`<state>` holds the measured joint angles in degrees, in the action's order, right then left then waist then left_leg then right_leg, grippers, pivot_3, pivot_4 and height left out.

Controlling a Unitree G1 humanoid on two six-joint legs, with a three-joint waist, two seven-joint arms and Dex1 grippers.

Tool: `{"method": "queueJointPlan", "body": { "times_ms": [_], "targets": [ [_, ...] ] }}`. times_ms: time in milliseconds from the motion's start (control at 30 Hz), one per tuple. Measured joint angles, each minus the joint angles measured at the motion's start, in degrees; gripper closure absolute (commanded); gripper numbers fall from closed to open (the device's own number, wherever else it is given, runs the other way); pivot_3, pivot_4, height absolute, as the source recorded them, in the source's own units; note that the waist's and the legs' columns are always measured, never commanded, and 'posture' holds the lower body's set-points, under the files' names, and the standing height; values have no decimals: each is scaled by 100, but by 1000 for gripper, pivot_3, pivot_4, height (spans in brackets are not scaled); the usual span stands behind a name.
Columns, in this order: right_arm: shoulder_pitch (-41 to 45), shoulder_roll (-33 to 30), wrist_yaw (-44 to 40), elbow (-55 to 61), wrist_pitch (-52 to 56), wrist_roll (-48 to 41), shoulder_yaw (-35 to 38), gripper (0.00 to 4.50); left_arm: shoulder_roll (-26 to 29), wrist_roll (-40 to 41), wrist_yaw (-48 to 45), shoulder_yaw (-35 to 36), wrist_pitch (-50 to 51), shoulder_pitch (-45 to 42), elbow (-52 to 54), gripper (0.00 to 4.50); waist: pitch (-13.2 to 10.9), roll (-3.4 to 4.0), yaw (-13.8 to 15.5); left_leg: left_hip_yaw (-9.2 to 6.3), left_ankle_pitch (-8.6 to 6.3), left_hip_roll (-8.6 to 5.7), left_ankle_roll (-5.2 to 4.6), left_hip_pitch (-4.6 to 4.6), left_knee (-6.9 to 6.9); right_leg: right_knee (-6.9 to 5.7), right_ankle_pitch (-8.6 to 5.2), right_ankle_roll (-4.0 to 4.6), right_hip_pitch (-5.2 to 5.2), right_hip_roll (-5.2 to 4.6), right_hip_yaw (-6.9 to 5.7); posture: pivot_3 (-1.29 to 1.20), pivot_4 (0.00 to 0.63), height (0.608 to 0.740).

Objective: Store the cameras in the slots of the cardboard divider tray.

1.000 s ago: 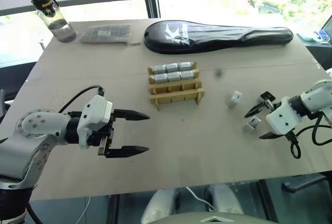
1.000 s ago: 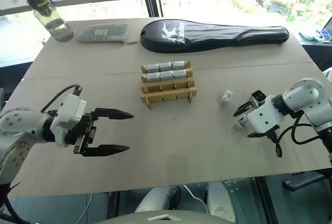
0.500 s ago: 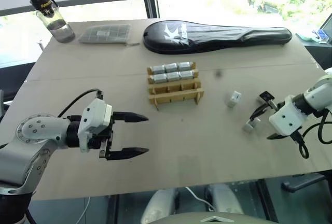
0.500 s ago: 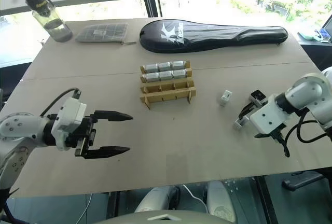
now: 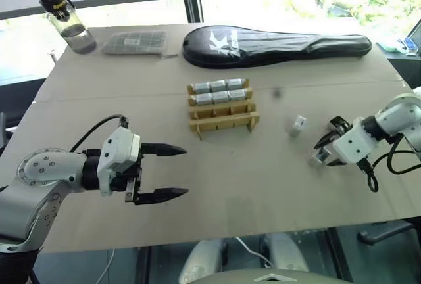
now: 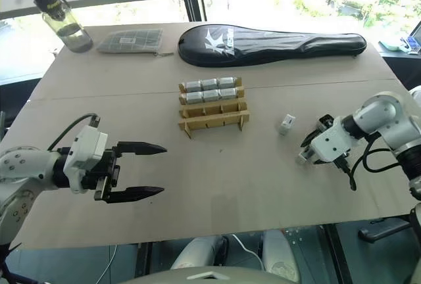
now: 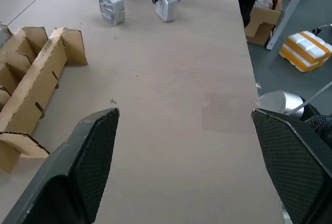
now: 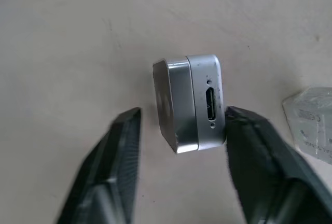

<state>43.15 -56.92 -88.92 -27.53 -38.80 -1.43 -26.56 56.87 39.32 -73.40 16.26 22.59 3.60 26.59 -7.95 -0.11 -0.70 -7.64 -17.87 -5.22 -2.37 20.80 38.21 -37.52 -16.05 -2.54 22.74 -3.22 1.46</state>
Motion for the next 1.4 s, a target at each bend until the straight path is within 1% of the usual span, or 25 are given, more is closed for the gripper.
{"method": "queueJointPlan", "body": {
  "times_ms": [33, 233, 300, 400, 433, 467, 533, 567, 600, 633, 700, 733, 767, 800, 867, 933, 1033, 1100, 1200, 1333, 1400],
  "targets": [
    [6, 3, 0, -15, -26, 2, 0, 3786, -1, 0, 0, 0, -2, 0, 0, 248, 0, 0, -1, 0, 0, 0, 0, 0, 0, 0, 0, 0, 0, 0, 0, 0, 150, 740],
    [-10, -6, -1, -21, -63, -45, 1, 3786, -2, 1, -1, 0, -30, 0, 0, 248, 0, -1, 1, 0, 0, 0, 0, -1, 1, -2, 0, 0, 0, 0, 0, 0, 150, 740],
    [-124, -6, -16, 264, 307, -315, 40, 3786, -8, 1, 2, 0, -40, 0, 1, 248, 0, 0, 1, 0, 0, 0, 0, 0, 1, -1, 0, 0, 0, 0, 1, 0, 150, 740],
    [-233, 68, -17, 1119, 1602, -971, 266, 3786, -31, 1, 64, 3, -47, -26, -2, 248, 0, 1, -8, 0, 0, 0, 0, 2, 0, -2, 0, 0, 1, 0, 3, 0, 150, 740],
    [-232, 92, -13, 1275, 1832, -1094, 311, 3786, -34, 1, 78, 3, -47, -38, -2, 248, 0, 0, -10, 0, 0, 1, 0, 1, 0, -2, 0, 0, 1, 0, 3, 0, 150, 740],
    [-235, 152, 69, 1676, 2599, -1374, 412, 3786, -48, 7, 116, 33, -47, -55, -8, 248, 0, 1, -9, -1, 0, 1, 0, 2, 0, -2, 0, 0, 1, 0, 2, 0, 150, 740],
    [-198, 331, 280, 2298, 3779, -1721, 537, 3786, -81, 9, 155, 143, -48, -78, -25, 248, 0, -1, 6, -3, 0, 1, 0, 2, 0, -1, 0, 0, 1, 0, 1, 0, 150, 740],
    [-155, 453, 423, 2507, 4262, -1789, 543, 3786, -83, 9, 189, 176, -48, -86, -38, 248, 0, -1, 12, -2, 0, 0, 0, 3, 0, -1, 0, 0, 1, -1, 1, 0, 150, 740],
    [-137, 538, 514, 2576, 4472, -1812, 562, 3786, -83, 9, 203, 181, -48, -96, -44, 248, 0, -1, 15, -2, 0, -1, 0, 3, 0, 0, 0, 0, 0, -2, 2, 0, 150, 740],
    [269, 1079, 880, 2324, 5183, -1773, 532, 3786, -91, 3, 212, 271, -54, -49, -121, 248, -2, -6, -29, 8, 0, -1, 0, -4, 2, -8, 1, 0, 0, 0, 12, 0, 150, 740],
    [924, 1778, 1316, 1827, 5744, -1732, 515, 3786, -97, 3, 230, 341, -61, -112, -155, 248, -8, -10, -78, 16, 1, 1, 2, -4, 1, -21, 3, 4, 13, 2, 21, 0, 150, 740],
    [1495, 2372, 1659, 1189, 5993, -1611, 524, 3786, -96, 4, 233, 403, -66, -110, -194, 248, -7, -10, -134, 16, 2, 2, 3, -10, 0, -31, 3, 4, 13, 4, 23, 0, 150, 740],
    [2077, 2942, 2208, 625, 6062, -1388, 549, 3786, -87, 1, 239, 444, -76, -164, -246, 248, -4, -16, -156, 9, 6, 2, 11, -1, -10, -32, 3, 5, 36, 5, 16, 0, 150, 740],
    [2202, 3065, 2370, 523, 6059, -1312, 553, 3786, -82, -1, 239, 461, -78, -173, -261, 248, 1, -24, -149, 4, 6, 4, 11, 5, -12, -32, 2, 6, 41, 7, 10, 0, 150, 740],
    [2616, 3582, 3069, -204, 5969, -770, 502, 3786, -75, -75, 233, 637, -97, -114, -450, 248, 4, -29, -118, -23, 5, -3, 11, 13, -19, -44, 3, 7, 53, 2, -18, 0, 150, 740],
    [2688, 3910, 3289, -588, 5953, -560, 478, 3786, -71, -124, 231, 722, -122, -105, -584, 248, 4, -29, -123, -44, 5, -21, 10, 48, -7, -44, 6, 11, 79, -15, -49, 0, 150, 740],
    [2812, 4476, 3446, -1103, 5962, -408, 456, 3786, -75, -153, 227, 888, -173, -92, -745, 248, 3, -27, -232, -61, 6, -42, 8, 92, 11, -45, 9, 14, 116, -38, -94, 0, 150, 740],
    [2982, 4726, 3581, -1316, 5953, -255, 444, 3786, -77, -152, 217, 1020, -176, -60, -822, 248, 2, -25, -355, -76, 6, -48, 8, 102, 14, -46, 9, 14, 116, -54, -146, 0, 150, 740],
    [3161, 4836, 3501, -1473, 5817, 5, 381, 3786, -74, -220, 135, 1341, -261, 181, -1003, 248, 2, -25, -485, -78, 6, -50, 8, 96, 14, -44, 9, 15, 112, -78, -205, 0, 150, 740],
    [3167, 4906, 3138, -1726, 5292, 383, 108, 3786, -69, -385, 21, 1650, -444, 351, -1344, 248, -2, -19, -577, -74, 9, -49, 13, 92, 17, -42, 10, 17, 103, -79, -205, 0, 150, 740],
    [3196, 4921, 2998, -1880, 4897, 621, -51, 3786, -69, -454, -31, 1749, -550, 383, -1531, 248, -6, -12, -587, -72, 10, -49, 14, 75, 19, -44, 10, 17, 97, -79, -201, 0, 150, 740]
  ]
}}
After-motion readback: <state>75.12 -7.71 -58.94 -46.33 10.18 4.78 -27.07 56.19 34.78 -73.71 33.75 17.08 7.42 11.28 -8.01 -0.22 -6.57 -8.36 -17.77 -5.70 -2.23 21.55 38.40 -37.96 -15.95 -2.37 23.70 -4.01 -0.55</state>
